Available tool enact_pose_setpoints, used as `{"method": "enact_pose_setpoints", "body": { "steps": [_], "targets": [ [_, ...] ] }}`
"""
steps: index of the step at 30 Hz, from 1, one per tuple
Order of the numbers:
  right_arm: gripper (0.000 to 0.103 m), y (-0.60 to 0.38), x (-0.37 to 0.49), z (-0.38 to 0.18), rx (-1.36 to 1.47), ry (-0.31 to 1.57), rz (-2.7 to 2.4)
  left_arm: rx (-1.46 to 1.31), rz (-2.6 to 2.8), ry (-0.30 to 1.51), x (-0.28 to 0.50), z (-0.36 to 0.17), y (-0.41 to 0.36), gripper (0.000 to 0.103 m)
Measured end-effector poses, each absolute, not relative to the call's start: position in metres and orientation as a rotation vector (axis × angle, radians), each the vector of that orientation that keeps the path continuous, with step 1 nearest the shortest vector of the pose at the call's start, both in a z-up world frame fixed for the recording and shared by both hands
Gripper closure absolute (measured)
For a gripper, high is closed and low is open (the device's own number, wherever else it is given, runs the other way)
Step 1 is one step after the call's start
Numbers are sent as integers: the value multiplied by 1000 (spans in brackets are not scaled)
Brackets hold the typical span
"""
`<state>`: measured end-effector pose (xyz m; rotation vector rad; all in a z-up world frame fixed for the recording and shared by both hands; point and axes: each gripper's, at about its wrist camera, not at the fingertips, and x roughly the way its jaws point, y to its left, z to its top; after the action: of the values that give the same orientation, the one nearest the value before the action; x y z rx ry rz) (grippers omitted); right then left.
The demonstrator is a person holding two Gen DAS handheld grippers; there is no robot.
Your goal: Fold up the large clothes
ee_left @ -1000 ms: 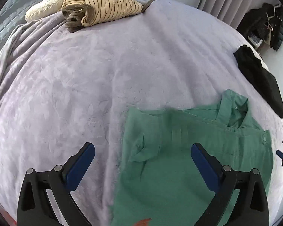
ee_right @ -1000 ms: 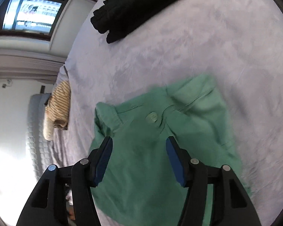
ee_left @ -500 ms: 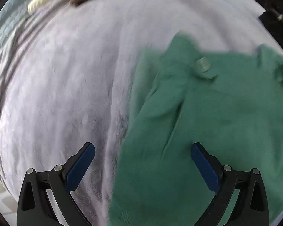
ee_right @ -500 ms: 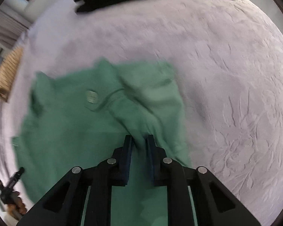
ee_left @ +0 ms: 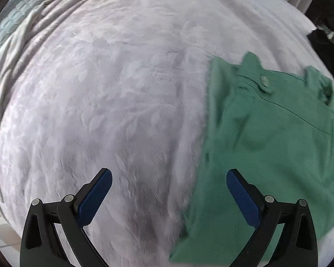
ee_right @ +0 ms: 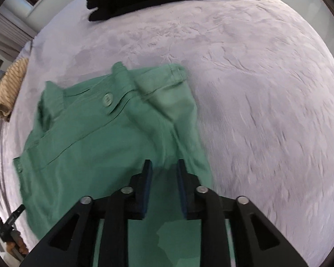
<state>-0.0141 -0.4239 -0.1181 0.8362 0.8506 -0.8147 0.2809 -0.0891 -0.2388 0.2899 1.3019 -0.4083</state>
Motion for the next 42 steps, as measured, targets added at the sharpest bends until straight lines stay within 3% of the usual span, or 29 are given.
{"method": "enact_pose_setpoints", "body": {
  "steps": [6, 9, 10, 11, 12, 14, 22, 26, 33, 42],
  "targets": [
    [49, -367, -45, -117, 927, 789, -730, 262, -463, 1368, 253, -244, -70, 6],
    [49, -346, -51, -121, 966, 780, -700, 243, -475, 1333, 241, -233, -65, 6],
    [49, -340, -53, -123, 973, 778, -680, 251, -486, 1319, 237, -230, -65, 12],
    [56, -332, -47, -123, 967, 789, -659, 281, -498, 1297, 228, -226, -68, 16],
    [74, -328, -42, -125, 955, 806, -643, 317, -504, 1285, 220, -226, -70, 23],
    [86, -318, -27, -133, 943, 841, -610, 386, -500, 1283, 206, -236, -76, 24],
    [90, -283, 29, -181, 740, 1025, -601, 374, -483, 1359, 183, -289, -57, 23],
    [98, -286, 22, -187, 745, 1020, -591, 389, -494, 1345, 178, -287, -48, 23],
    [98, -322, -37, -163, 728, 962, -810, 391, -434, 1305, 194, -254, -25, 23],
    [97, -347, -82, -185, 861, 950, -886, 349, -389, 1340, 196, -256, 19, 23]
  ]
}}
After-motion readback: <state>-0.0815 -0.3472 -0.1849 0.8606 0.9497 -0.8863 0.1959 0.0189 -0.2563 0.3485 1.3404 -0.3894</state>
